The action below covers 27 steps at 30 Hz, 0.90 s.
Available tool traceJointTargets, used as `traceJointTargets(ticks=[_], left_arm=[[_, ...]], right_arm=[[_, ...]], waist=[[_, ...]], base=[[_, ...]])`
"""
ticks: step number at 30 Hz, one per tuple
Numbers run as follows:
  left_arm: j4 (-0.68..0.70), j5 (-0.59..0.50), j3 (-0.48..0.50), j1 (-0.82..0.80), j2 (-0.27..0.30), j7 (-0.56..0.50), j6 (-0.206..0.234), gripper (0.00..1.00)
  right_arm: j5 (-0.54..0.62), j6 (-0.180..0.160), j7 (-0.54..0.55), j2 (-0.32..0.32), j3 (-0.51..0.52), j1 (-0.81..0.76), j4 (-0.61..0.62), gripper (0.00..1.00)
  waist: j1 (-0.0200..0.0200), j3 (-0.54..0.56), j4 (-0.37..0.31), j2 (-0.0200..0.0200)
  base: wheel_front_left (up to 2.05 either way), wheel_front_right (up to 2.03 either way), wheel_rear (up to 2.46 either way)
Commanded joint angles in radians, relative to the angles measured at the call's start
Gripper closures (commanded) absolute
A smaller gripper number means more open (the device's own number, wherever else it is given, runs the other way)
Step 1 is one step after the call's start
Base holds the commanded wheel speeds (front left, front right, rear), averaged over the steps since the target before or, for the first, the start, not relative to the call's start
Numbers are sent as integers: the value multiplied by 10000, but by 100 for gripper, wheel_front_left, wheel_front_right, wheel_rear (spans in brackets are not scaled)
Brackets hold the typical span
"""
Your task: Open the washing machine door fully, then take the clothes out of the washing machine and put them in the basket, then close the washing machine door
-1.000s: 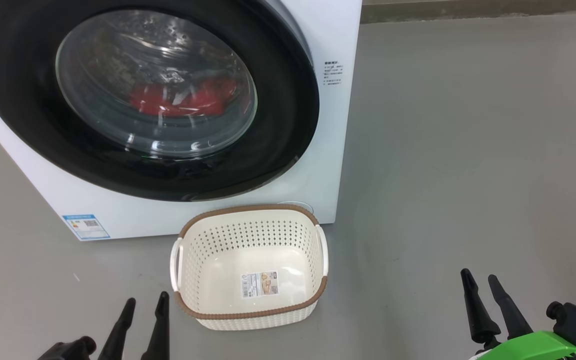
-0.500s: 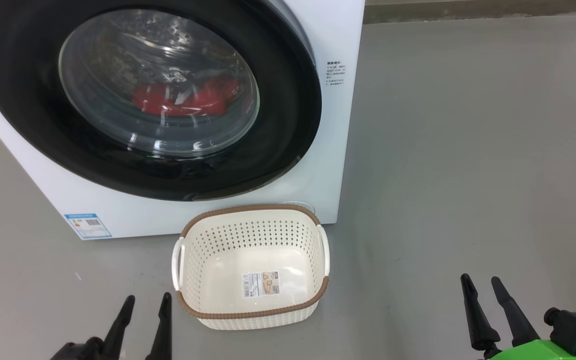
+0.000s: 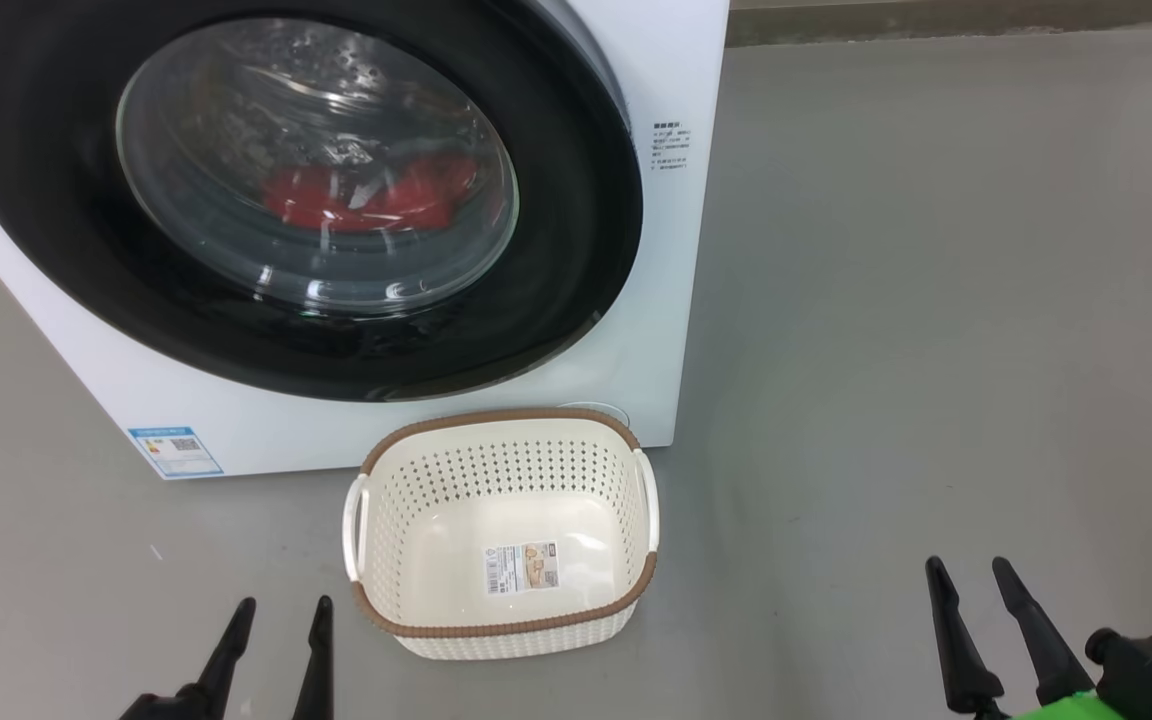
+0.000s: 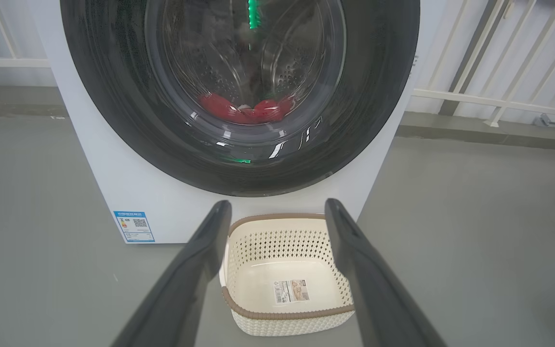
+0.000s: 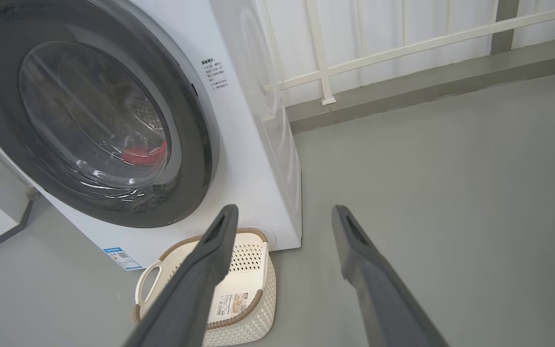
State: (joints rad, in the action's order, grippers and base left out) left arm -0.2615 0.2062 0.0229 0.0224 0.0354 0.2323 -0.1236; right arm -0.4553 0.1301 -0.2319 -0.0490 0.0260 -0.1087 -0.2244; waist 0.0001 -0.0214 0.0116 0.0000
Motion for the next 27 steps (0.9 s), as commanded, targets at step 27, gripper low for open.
traceJointTargets(ticks=[27], left_arm=[[29,-507,454,-168,150,295,-69,0]], right_arm=[[739,6,-299,-76,92,-5,353,0]], waist=[[-1,-150,49,0]], base=[[0,0,0]])
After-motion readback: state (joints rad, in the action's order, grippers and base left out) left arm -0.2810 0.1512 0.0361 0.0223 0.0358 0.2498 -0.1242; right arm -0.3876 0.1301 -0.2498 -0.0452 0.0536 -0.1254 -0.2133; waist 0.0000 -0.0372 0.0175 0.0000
